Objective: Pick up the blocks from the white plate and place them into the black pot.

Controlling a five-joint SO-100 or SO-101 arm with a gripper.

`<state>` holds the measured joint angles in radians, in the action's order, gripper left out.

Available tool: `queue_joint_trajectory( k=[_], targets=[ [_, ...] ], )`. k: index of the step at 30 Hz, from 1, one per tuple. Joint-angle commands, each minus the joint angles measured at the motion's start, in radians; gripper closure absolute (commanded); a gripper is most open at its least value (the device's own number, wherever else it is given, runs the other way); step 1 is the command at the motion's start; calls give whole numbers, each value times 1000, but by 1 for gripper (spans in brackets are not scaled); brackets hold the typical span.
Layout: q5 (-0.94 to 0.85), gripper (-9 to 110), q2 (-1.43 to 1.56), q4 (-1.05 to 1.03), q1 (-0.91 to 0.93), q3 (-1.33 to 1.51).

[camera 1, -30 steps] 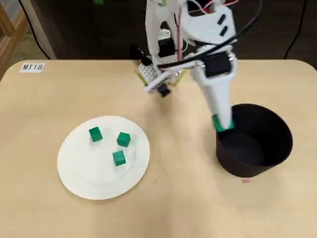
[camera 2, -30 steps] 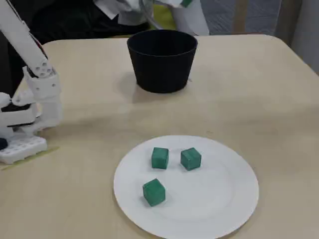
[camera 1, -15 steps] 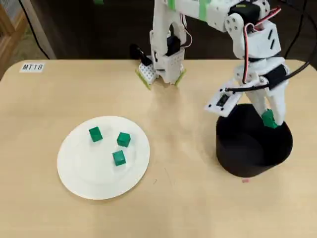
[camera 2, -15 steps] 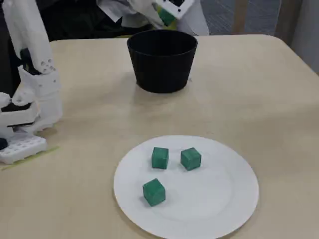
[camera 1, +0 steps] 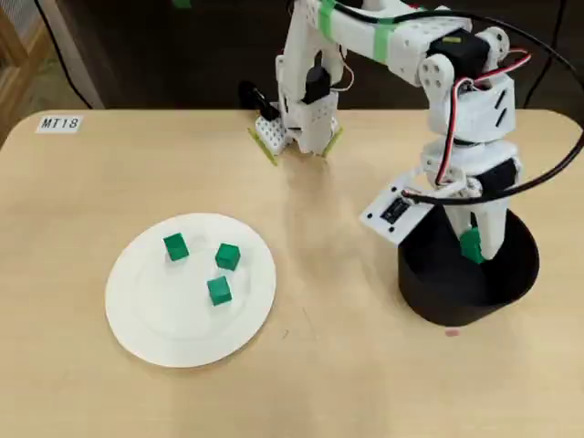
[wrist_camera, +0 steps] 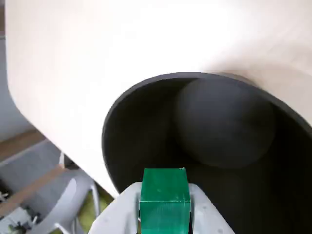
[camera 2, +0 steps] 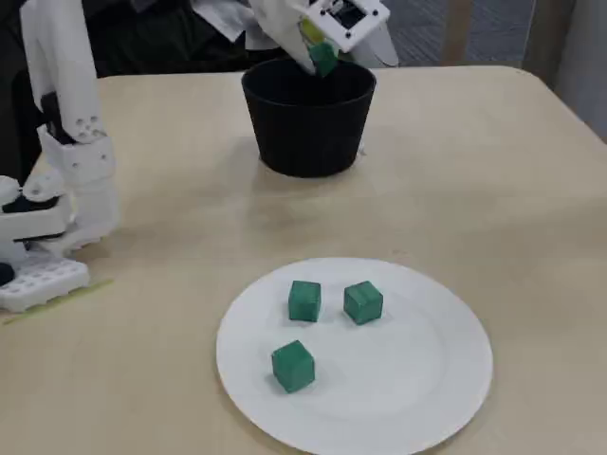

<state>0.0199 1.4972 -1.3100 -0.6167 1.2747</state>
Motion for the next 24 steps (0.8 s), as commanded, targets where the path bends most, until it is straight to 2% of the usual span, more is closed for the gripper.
queue_joint_trajectory(
  k=[1,3,8,10,14,19,24],
  targets=[
    [-26,81,25,-37,-8,-49],
    [-29,70,32,-61,-12,-46],
    [-34,67,40,-72,-15,-54],
    [-44,76,57,-69,0,-55],
    [-58,104,141,-66,129,-55],
    [-91,104,215,-86,407,-55],
    [-12,104,215,-207,698,-44]
  ],
)
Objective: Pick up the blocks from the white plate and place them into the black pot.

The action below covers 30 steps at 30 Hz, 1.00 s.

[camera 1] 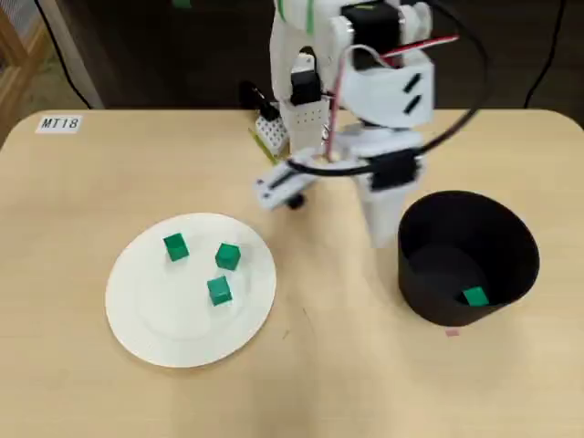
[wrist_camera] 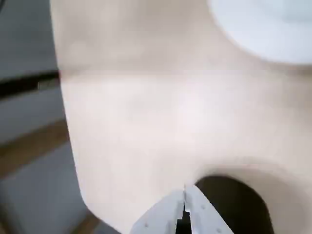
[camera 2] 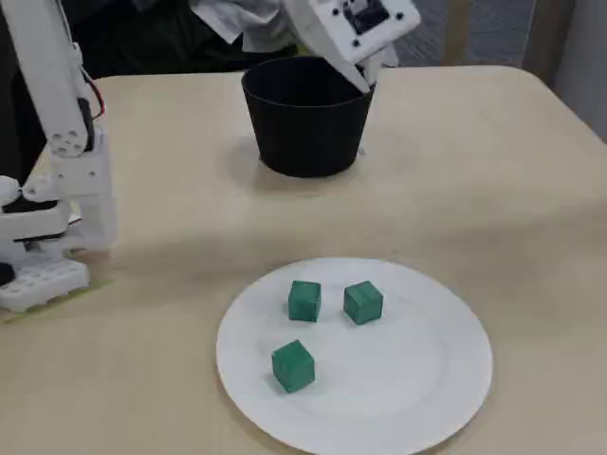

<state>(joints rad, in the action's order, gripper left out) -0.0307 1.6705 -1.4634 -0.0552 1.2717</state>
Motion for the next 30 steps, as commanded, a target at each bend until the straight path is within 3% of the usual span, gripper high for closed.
queue_joint_trajectory(
  k=[1,7,14,19,30],
  targets=[
    [69,104,32,-86,187,-41],
    [261,104,-9,-193,408,9],
    [457,104,-12,-195,529,137],
    [457,104,-43,-163,623,202],
    [382,104,-29,210,704,480]
  ],
)
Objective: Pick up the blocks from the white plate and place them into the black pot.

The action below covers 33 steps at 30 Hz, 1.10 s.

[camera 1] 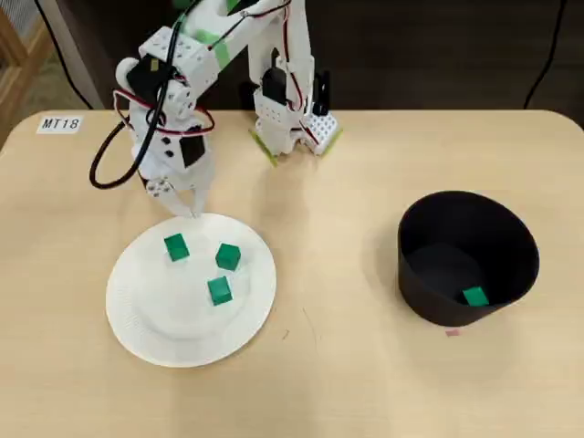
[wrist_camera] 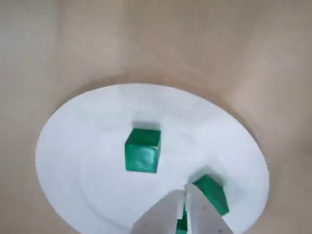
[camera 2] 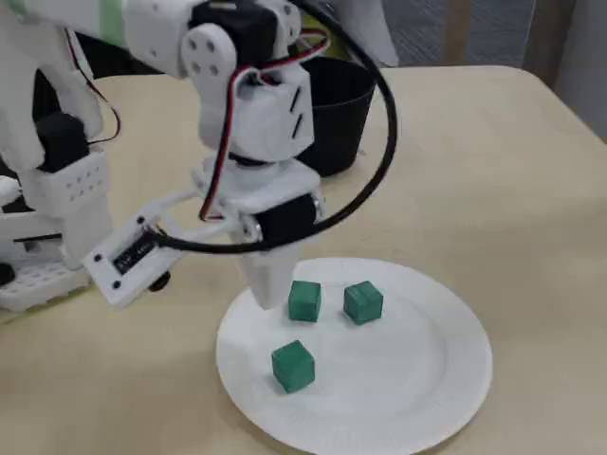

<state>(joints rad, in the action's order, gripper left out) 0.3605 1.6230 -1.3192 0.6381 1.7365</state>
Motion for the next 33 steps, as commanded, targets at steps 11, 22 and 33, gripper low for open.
queue_joint_trajectory(
  k=[11,22,33],
  targets=[
    [-66,77,-5,104,14,38],
    [-66,74,-60,94,-5,44],
    [-78,77,-123,206,5,46]
  ],
)
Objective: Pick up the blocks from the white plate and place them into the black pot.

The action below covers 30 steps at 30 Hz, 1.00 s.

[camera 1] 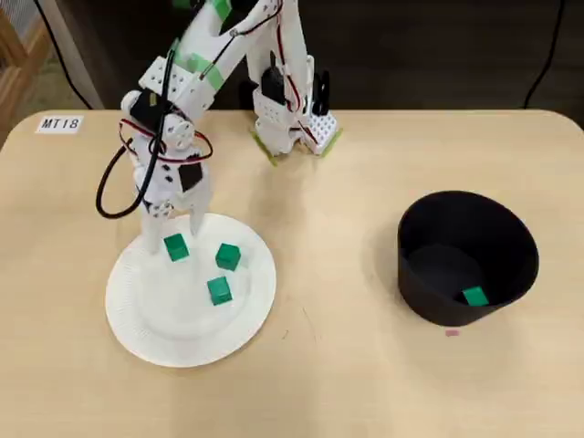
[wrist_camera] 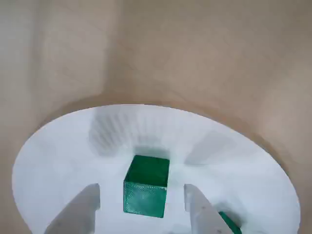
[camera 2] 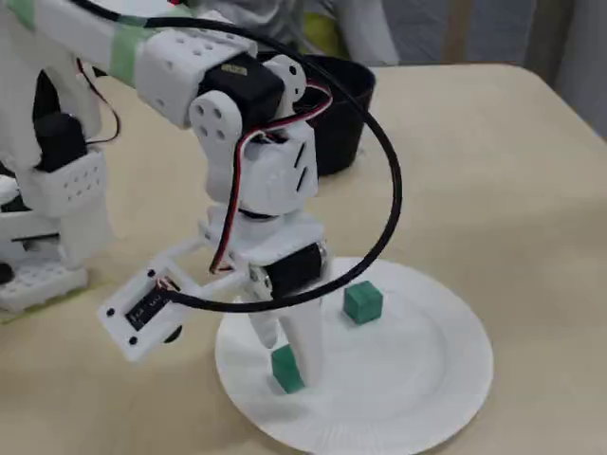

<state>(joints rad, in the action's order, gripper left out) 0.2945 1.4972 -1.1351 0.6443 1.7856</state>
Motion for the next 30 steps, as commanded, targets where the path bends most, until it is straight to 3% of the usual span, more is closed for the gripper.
queue_joint_trajectory(
  k=[1,6,10,15,20,24,30],
  targets=[
    [-14,78,-3,31,-2,-3],
    [-9,83,-31,83,0,-3],
    [15,104,-44,112,8,-3],
    [-15,104,-12,161,-5,-3],
    [-63,104,179,379,-64,-3],
    [-60,104,354,489,-210,-3],
    [-32,104,543,472,-588,-3]
  ],
)
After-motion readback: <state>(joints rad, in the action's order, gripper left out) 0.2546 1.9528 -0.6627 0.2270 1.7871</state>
